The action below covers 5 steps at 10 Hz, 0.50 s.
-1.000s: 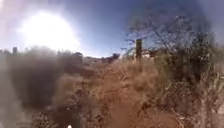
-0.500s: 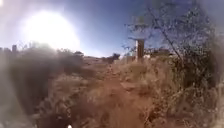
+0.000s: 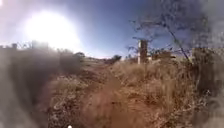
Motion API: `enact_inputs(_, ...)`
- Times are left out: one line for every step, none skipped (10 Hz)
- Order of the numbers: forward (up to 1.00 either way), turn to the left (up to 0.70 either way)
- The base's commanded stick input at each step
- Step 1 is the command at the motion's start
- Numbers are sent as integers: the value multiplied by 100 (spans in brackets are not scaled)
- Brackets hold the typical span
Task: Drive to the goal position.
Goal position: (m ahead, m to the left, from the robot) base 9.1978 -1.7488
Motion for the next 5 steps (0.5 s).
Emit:
enact_inputs(50,0)
enact_inputs(50,0)
enact_inputs(50,0)
enact_inputs(50,0)
enact_inputs(50,0)
